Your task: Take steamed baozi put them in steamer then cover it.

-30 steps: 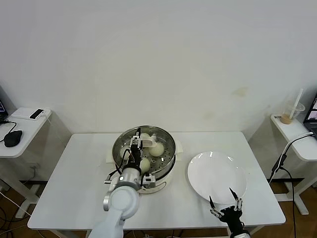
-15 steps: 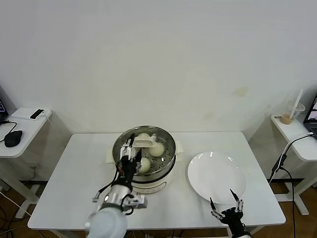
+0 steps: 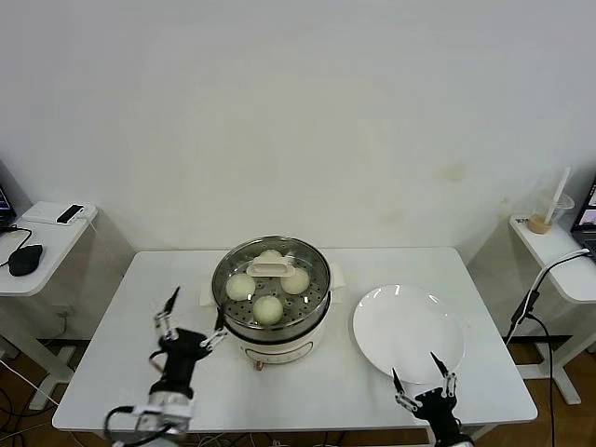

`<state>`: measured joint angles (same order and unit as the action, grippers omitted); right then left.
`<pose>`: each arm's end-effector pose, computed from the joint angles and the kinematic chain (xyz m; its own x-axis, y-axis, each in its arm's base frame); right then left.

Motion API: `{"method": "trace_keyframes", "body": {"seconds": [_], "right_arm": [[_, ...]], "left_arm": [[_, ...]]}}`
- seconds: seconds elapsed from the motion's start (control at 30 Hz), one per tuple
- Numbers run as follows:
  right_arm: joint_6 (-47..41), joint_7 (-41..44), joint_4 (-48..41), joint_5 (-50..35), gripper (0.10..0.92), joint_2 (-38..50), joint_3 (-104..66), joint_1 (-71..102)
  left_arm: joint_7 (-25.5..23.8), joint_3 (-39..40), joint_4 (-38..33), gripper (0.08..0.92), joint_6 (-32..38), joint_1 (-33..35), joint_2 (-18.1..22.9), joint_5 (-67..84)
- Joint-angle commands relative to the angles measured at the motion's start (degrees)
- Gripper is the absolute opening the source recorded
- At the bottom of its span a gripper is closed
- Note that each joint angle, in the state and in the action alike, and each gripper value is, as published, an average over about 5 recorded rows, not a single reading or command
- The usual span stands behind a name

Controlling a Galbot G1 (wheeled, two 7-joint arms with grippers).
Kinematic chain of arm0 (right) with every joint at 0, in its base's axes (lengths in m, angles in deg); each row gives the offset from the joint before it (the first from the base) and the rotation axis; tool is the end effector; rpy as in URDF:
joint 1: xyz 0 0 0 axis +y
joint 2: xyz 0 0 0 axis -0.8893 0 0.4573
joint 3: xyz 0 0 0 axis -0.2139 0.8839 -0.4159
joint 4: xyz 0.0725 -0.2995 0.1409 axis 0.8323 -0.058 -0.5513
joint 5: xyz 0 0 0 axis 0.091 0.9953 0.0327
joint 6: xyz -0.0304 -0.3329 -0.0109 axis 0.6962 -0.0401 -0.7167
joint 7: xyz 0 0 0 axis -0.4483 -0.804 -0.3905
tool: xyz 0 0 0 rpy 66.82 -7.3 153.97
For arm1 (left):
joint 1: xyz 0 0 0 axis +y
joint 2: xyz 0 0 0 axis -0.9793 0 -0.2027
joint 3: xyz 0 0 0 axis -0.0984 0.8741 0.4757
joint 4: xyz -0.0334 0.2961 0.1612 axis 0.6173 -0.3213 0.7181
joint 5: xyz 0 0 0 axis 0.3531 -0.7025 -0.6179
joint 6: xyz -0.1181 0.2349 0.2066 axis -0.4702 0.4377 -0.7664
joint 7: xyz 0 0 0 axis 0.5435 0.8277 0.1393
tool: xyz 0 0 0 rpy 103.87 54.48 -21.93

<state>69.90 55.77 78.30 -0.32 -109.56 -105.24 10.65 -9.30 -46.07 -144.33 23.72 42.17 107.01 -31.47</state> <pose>0.1140 -0.0760 -0.3588 -0.9765 -0.1397 0.1643 -0.1922 0.9090 -0.3698 0.1617 0.0190 -0.2657 -0.9989 0.0137 -0.0453 -0.0102 0.8725 0.4885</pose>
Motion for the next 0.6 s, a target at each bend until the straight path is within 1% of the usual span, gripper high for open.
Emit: {"method": "trace_keyframes", "body": {"seconds": [0.03,0.1,0.23,0.47,0.6], "right_arm": [[-1.79,1.13,1.09,-11.7,0.823,2.04,1.39,1.17],[-1.85,0.95,0.93,-13.27,0.823,2.55,1.68,1.3],[-1.78,0.39,1.01,-13.59,0.823,2.52,2.16,1.39],[-2.39,0.2,1.69,-13.67,0.823,2.44,4.03,2.8],[-4.11,0.06,3.11,-16.07,0.823,3.09,5.07,4.52]], "left_arm": [[3.18,-10.39,0.65,0.823,7.81,14.12,0.9,32.77],[2.67,-10.25,1.4,0.823,8.41,15.55,1.64,33.15],[1.78,-10.1,1.35,0.823,9.33,17.51,3.13,31.92],[1.49,-9.84,0.6,0.823,9.79,18.91,3.37,30.44],[1.66,-8.92,1.03,0.823,10.65,19.3,3.91,29.54]]}}
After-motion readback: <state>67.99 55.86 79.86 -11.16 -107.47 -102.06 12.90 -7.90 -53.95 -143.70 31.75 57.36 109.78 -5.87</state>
